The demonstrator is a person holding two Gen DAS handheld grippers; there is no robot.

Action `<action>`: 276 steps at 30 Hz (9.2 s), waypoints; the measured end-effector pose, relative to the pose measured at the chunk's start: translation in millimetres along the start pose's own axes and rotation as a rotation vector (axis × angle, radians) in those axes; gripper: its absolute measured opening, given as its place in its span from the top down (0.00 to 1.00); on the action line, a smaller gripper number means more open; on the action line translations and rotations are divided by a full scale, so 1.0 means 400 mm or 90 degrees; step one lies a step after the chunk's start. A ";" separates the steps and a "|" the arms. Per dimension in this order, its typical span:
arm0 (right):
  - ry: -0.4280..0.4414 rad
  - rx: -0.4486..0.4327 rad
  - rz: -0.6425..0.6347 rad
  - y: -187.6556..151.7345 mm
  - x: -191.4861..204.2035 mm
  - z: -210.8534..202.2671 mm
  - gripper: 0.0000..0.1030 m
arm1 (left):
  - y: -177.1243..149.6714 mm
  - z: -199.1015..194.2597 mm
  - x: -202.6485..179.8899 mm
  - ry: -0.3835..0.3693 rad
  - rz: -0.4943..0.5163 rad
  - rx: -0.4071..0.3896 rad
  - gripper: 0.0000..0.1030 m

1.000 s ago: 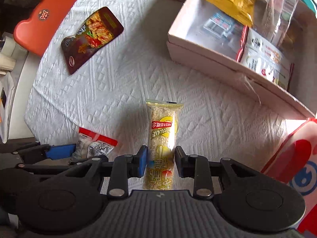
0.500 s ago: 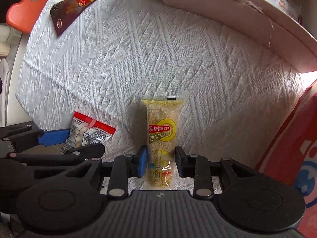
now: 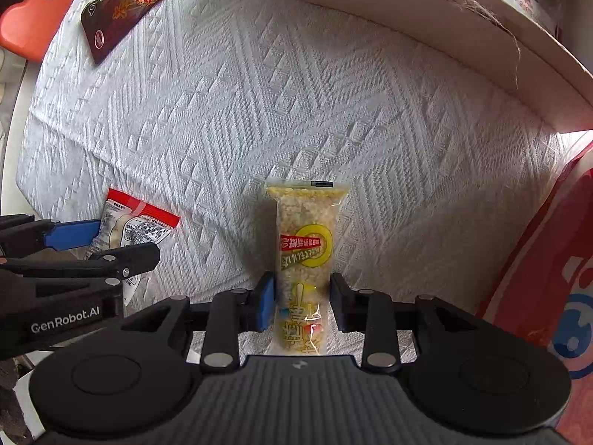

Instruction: Organize snacks

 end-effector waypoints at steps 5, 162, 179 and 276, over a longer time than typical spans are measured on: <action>-0.011 -0.006 0.001 -0.013 0.022 -0.002 0.68 | 0.012 0.013 -0.012 -0.013 0.003 -0.005 0.43; 0.140 -0.102 -0.351 0.252 -0.170 -0.451 0.73 | 0.592 -0.329 -0.265 -0.122 -0.331 -0.333 0.43; 0.079 -0.237 -0.195 0.419 -0.106 -0.410 0.59 | 0.637 -0.270 -0.070 -0.116 -0.198 -0.368 0.44; 0.037 -0.209 -0.306 0.028 -0.077 -0.143 0.88 | -0.032 -0.082 -0.193 -0.014 -0.201 -0.188 0.33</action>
Point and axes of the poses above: each gripper's, at about its wrist camera, not at the fingertips, and z roughly the way its jaws point, x to its left, y to its top, the point moved 10 cm from there along z, roughly the way its jaws point, and after that the axes turned 13 degrees about z, right-handed, at the moved point
